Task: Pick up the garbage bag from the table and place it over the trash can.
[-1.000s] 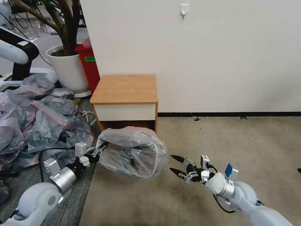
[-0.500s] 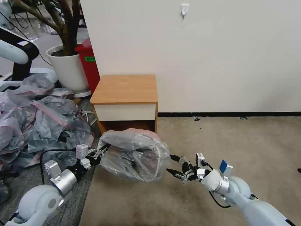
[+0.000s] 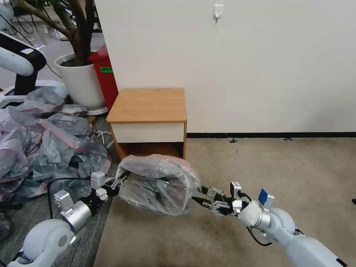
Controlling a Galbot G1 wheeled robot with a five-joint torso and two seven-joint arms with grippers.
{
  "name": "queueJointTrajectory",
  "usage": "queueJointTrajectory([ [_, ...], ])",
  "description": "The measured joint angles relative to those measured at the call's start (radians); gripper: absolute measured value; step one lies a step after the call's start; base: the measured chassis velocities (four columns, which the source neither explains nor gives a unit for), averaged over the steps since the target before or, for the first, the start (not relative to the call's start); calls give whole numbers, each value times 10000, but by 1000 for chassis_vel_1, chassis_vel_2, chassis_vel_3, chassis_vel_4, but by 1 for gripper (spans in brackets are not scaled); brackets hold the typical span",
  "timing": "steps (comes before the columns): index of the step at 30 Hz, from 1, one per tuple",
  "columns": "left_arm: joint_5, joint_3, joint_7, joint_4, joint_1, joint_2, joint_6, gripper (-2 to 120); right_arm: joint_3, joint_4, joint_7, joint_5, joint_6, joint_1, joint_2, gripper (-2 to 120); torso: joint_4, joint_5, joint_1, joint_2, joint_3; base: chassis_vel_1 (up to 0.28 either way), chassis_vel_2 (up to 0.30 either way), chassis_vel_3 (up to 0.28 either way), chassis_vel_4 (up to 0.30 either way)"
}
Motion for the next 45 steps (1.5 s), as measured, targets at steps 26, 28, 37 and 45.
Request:
queueJointTrajectory([
  [26,124,82,-16,22,4,-152,-101,3,13,15,1778,-672,667,-295,354,2,0,1,0,0,0,0,0,0,0],
  [28,136,73,-18,22,32,-187,-108,3,31,74,2230,-918,772,-355,393,10,0,0,0,0,0,0,0,0,0],
  [37,132,60,4,-61,169,-300,-117,3,39,244,3650,-1669,1155,-444,509,25,0,-1,0,0,0,0,0,0,0],
  [45,131,29,104,-124,259,-284,-123,3,56,318,4507,-2276,1261,-517,548,19,1,0,0,-1,0,0,0,0,0],
])
